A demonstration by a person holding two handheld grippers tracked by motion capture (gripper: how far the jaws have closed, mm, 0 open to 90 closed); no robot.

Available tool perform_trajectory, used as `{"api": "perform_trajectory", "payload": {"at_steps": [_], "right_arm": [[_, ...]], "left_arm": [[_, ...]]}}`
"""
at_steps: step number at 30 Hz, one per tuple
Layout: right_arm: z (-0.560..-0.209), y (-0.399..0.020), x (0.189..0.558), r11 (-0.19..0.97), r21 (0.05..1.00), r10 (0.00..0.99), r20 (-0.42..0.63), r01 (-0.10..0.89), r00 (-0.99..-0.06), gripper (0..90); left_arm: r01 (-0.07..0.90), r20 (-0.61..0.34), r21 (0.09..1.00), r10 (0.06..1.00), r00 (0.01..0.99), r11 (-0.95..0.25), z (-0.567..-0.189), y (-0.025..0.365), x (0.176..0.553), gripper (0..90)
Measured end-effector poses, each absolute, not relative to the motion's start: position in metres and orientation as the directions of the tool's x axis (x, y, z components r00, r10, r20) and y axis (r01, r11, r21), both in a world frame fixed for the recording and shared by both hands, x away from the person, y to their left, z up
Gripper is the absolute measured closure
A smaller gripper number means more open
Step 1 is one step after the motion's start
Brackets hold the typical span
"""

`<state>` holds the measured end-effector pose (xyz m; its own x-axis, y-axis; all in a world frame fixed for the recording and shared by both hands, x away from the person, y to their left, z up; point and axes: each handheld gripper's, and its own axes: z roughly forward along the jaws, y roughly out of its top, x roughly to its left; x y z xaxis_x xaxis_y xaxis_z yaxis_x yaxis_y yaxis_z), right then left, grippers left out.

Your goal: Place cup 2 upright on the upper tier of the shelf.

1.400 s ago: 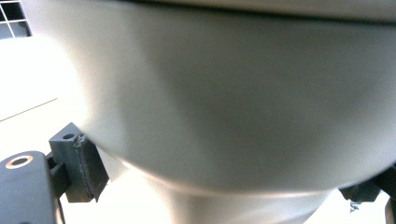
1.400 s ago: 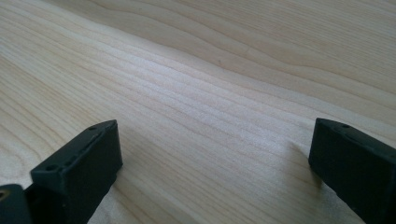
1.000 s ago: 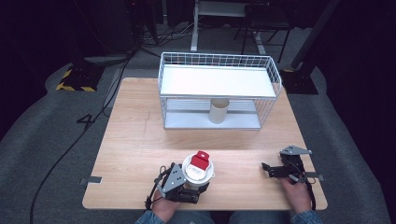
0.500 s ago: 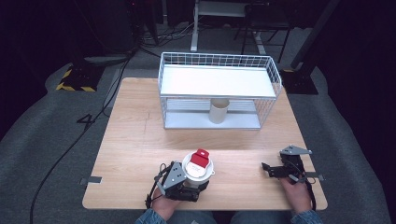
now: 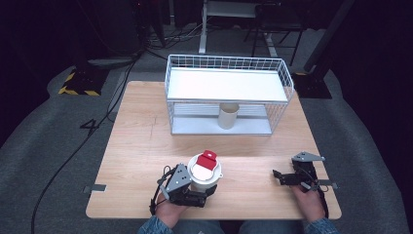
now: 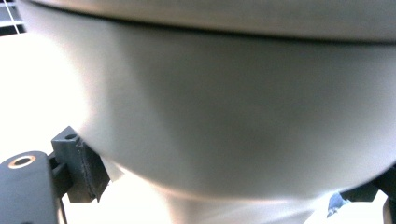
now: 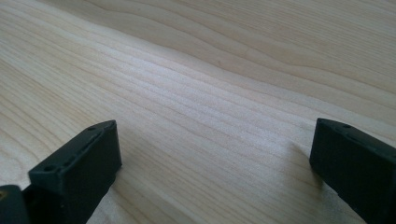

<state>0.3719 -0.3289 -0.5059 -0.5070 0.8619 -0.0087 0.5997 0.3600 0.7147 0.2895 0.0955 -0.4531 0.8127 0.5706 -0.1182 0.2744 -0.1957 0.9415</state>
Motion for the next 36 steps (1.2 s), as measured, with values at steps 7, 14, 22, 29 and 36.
{"api": "perform_trajectory", "payload": {"at_steps": [7, 14, 22, 29, 36], "right_arm": [[-0.506, -0.329, 0.372, 0.360, 0.715, 0.862, -0.009, 0.600, -0.507, 1.9], [-0.506, -0.329, 0.372, 0.360, 0.715, 0.862, -0.009, 0.600, -0.507, 1.9], [-0.506, -0.329, 0.372, 0.360, 0.715, 0.862, -0.009, 0.599, -0.507, 1.9], [-0.506, -0.329, 0.372, 0.360, 0.715, 0.862, -0.010, 0.599, -0.507, 1.8], [-0.506, -0.329, 0.371, 0.352, 0.713, 0.871, -0.013, 0.606, -0.490, 0.3]], "left_arm": [[0.257, -0.102, 0.946, 0.571, 0.814, -0.196, -0.428, 0.098, 0.292, 11.3], [0.255, -0.107, 0.948, 0.565, 0.818, -0.190, -0.410, 0.100, 0.295, 11.3], [0.235, -0.095, 0.954, 0.559, 0.824, -0.184, -0.391, 0.101, 0.300, 11.3], [0.229, -0.092, 0.957, 0.558, 0.824, -0.180, -0.373, 0.102, 0.309, 11.3], [0.212, -0.078, 0.960, 0.550, 0.831, -0.184, -0.359, 0.101, 0.316, 11.3]]}}
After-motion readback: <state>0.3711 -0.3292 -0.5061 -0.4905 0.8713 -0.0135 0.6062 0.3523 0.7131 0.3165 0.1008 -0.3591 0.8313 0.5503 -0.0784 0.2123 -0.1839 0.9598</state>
